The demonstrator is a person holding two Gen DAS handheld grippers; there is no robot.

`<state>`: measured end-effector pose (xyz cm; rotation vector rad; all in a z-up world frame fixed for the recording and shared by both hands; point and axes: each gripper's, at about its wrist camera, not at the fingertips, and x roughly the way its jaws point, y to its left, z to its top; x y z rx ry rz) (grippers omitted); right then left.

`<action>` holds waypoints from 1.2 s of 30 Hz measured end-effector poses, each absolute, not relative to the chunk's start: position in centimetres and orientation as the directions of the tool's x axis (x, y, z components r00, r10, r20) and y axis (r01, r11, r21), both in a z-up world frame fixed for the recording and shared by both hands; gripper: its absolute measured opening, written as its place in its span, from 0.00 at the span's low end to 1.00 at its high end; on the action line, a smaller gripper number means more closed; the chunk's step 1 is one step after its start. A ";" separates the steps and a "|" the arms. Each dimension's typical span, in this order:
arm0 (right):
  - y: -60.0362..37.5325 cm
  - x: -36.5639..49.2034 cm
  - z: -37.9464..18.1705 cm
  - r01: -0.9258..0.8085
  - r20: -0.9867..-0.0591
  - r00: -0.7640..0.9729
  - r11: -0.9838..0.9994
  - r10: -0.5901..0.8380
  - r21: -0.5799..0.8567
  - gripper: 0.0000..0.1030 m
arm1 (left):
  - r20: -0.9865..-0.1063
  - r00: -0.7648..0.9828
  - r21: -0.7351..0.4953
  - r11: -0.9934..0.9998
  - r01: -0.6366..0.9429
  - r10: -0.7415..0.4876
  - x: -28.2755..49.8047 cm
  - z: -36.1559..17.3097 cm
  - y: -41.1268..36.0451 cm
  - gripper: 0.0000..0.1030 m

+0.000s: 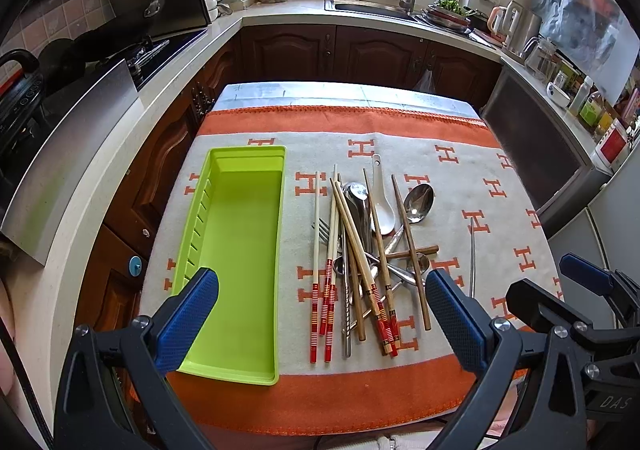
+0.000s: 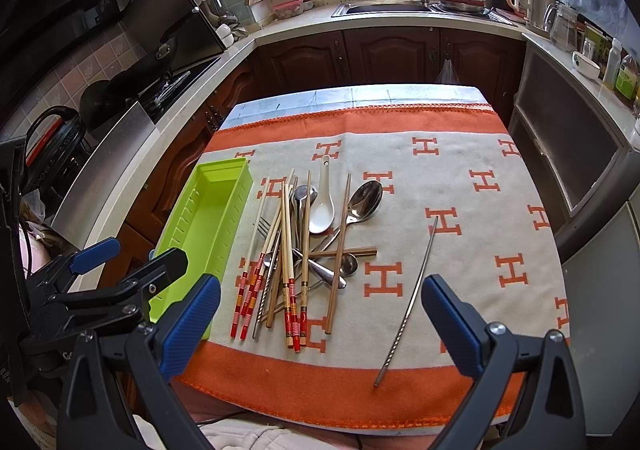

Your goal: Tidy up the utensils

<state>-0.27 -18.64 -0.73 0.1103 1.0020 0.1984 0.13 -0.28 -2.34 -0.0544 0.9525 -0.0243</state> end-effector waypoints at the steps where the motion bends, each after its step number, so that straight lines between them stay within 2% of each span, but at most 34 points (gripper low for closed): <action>1: -18.6 -0.3 -0.7 -0.115 -0.825 0.523 0.976 0.216 0.183 0.98 | -0.814 0.579 -0.057 0.998 -0.003 -0.045 0.1 -2.3 -0.3 0.99; 29: -18.7 -0.2 -1.6 -0.101 -0.832 0.510 0.975 0.220 0.196 0.98 | -0.835 0.548 -0.042 0.999 0.015 -0.043 1.0 -2.8 -1.2 0.99; 36: -20.5 1.1 -2.0 -0.071 -0.841 0.488 0.970 0.235 0.231 0.94 | -0.844 0.534 -0.036 0.999 0.038 -0.051 2.9 -3.5 -1.9 0.99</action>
